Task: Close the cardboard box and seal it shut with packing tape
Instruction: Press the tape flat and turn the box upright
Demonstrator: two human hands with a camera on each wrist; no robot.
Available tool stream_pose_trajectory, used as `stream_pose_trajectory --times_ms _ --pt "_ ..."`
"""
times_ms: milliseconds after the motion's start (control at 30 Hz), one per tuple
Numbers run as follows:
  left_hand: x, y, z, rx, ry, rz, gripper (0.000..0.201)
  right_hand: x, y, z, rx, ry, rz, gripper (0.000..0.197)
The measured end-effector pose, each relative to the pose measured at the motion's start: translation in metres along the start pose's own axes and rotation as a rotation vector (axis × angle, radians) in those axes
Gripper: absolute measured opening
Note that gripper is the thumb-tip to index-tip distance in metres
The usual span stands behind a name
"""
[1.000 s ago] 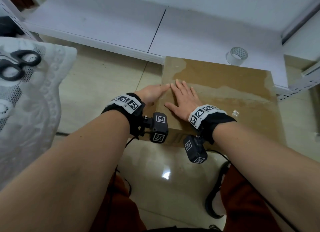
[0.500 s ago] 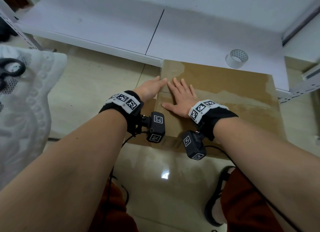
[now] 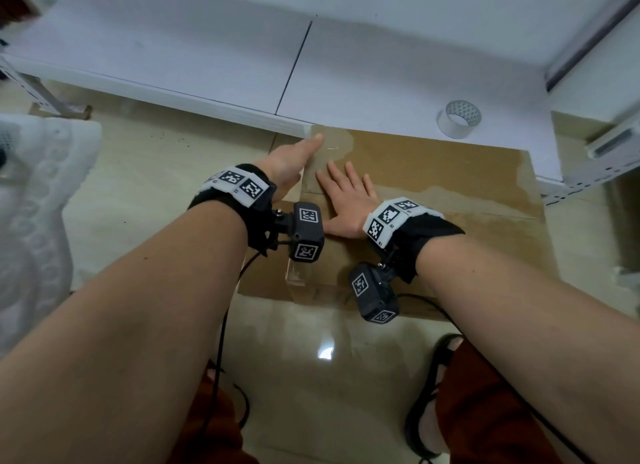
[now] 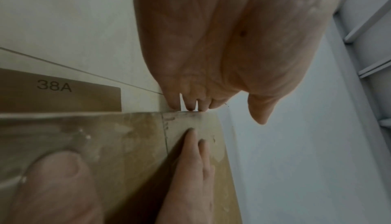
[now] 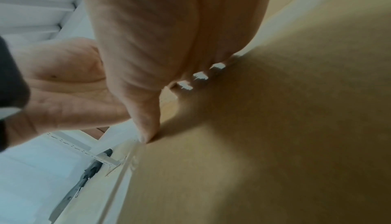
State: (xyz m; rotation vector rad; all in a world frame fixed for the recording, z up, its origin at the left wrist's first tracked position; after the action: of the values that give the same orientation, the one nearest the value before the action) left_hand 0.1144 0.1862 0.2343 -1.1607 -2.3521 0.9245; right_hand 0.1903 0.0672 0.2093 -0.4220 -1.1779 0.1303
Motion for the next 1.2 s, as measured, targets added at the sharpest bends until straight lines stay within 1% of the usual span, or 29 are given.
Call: stream_pose_trajectory --times_ms 100,167,200,233,300,333,367,400,467,500,533,567,600,700,733,800,833,933,967,1033,1067,1100,1167,1200 --pt "0.0 0.011 0.008 0.012 -0.017 0.029 0.047 0.001 -0.001 -0.002 0.014 -0.01 -0.012 0.099" --pt "0.002 0.013 0.014 0.036 -0.02 0.04 0.044 0.003 -0.001 -0.004 0.031 -0.013 -0.021 0.1" --pt "0.003 0.013 0.017 0.054 0.005 0.036 0.048 0.005 0.0 -0.005 0.037 -0.012 -0.025 0.1" --pt "0.006 0.015 0.022 0.077 0.039 0.032 0.06 0.006 0.002 -0.006 0.043 -0.008 -0.028 0.101" --pt "0.012 0.025 0.031 0.151 0.115 0.017 0.09 0.011 0.007 -0.009 0.049 0.013 -0.042 0.103" --pt "0.014 0.025 0.033 0.186 0.17 0.012 0.096 0.014 0.011 -0.01 0.047 0.029 -0.059 0.104" --pt "0.013 0.021 0.031 0.202 0.231 0.003 0.094 0.017 0.014 -0.011 0.04 0.043 -0.08 0.104" --pt "0.011 0.015 0.026 0.19 0.279 -0.015 0.084 0.02 0.017 -0.012 0.031 0.051 -0.1 0.104" --pt "0.009 0.011 0.015 0.092 0.357 -0.06 0.056 0.021 0.022 -0.013 0.01 0.034 -0.113 0.102" --pt "0.008 0.015 0.009 0.028 0.383 -0.077 0.049 0.02 0.023 -0.012 -0.002 0.016 -0.106 0.1" --pt "0.006 0.016 0.003 -0.019 0.392 -0.088 0.048 0.018 0.024 -0.012 -0.01 -0.001 -0.096 0.098" --pt "0.005 0.018 -0.002 -0.053 0.378 -0.092 0.05 0.016 0.025 -0.012 -0.015 -0.01 -0.088 0.097" --pt "0.003 0.019 -0.005 -0.055 0.342 -0.081 0.052 0.015 0.025 -0.012 -0.015 -0.012 -0.085 0.096" --pt "0.003 0.027 -0.006 -0.031 0.203 -0.025 0.054 0.015 0.023 -0.013 -0.005 -0.006 -0.086 0.095" --pt "0.004 0.03 -0.005 -0.013 0.196 -0.02 0.058 0.015 0.023 -0.013 -0.002 -0.005 -0.084 0.095" --pt "0.007 0.036 -0.001 0.038 0.261 -0.005 0.072 0.015 0.023 -0.014 0.001 -0.01 -0.077 0.095" --pt "0.009 0.038 0.001 0.076 0.321 0.007 0.075 0.014 0.023 -0.013 0.0 -0.011 -0.074 0.095" --pt "0.012 0.031 -0.001 0.231 0.462 -0.002 0.072 0.018 0.024 -0.013 0.003 -0.021 -0.054 0.097" --pt "0.013 0.03 -0.006 0.242 0.511 -0.01 0.071 0.02 0.025 -0.014 0.006 -0.023 -0.046 0.097" --pt "0.015 0.033 -0.02 0.135 0.589 -0.058 0.062 0.026 0.025 -0.016 0.019 -0.018 -0.039 0.098" --pt "0.013 0.034 -0.028 0.064 0.587 -0.087 0.058 0.028 0.025 -0.016 0.027 -0.015 -0.041 0.097" --pt "0.011 0.035 -0.033 0.024 0.565 -0.096 0.057 0.029 0.024 -0.016 0.036 -0.01 -0.044 0.097" --pt "0.005 0.036 -0.037 0.045 0.475 -0.066 0.066 0.03 0.022 -0.016 0.049 0.003 -0.052 0.095" --pt "0.005 0.038 -0.034 0.063 0.431 -0.057 0.067 0.029 0.021 -0.015 0.049 0.008 -0.052 0.094"
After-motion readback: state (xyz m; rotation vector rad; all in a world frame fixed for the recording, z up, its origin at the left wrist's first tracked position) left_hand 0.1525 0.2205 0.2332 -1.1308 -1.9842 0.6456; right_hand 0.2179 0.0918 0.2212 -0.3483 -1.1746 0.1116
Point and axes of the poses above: each hand's wrist, its own y-axis towards the middle knuckle, its own x-axis out of the back of the hand, z = x × y, the point moved 1 cm from there along y, towards the middle knuckle, and after that the axes turned 10 degrees about x, right-handed, at the moved point
